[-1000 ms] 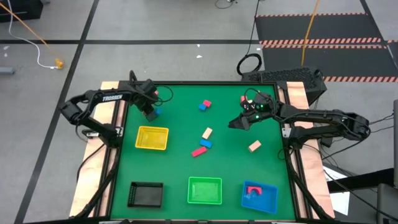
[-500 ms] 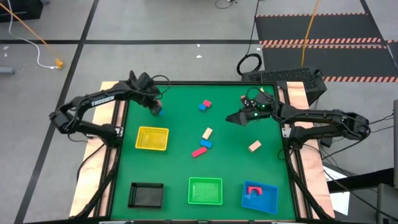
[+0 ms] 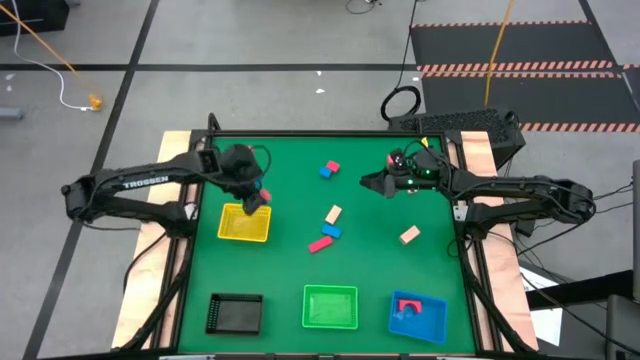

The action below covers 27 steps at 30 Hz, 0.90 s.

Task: Sort & place blocks by color
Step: Put the orange arch block into the yellow bin

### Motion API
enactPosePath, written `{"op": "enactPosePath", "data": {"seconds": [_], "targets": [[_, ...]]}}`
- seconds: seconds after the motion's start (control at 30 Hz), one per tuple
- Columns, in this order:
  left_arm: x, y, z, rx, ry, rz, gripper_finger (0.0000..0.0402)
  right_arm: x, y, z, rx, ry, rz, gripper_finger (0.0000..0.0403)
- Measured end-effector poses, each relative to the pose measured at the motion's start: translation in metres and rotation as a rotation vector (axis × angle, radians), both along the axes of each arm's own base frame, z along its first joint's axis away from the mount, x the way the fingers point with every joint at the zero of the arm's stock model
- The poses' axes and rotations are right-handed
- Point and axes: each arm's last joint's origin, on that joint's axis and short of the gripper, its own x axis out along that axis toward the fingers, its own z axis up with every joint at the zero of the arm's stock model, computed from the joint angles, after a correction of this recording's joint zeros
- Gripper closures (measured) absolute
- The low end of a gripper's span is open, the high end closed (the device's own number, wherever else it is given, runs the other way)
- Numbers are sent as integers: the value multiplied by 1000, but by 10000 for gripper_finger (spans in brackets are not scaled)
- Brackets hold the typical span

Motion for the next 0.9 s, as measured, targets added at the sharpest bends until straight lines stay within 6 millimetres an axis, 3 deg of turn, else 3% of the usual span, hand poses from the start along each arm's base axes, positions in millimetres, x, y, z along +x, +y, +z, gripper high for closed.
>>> {"op": "enactPosePath", "data": {"seconds": [0.17, 0.43, 0.63, 0.9], "targets": [[-8, -19, -9, -47, 194, -12, 343, 1, 3, -2, 4, 23, 19, 163], [-7, -31, -22, 26, 216, -48, 340, 3, 6, -5, -48, 40, 42, 163], [-15, -37, -39, -13, 286, -1, 338, 3, 6, -5, -91, 44, 51, 163], [-8, -40, -45, -49, 213, 86, 329, 3, 6, -5, -110, 45, 54, 163]]}}
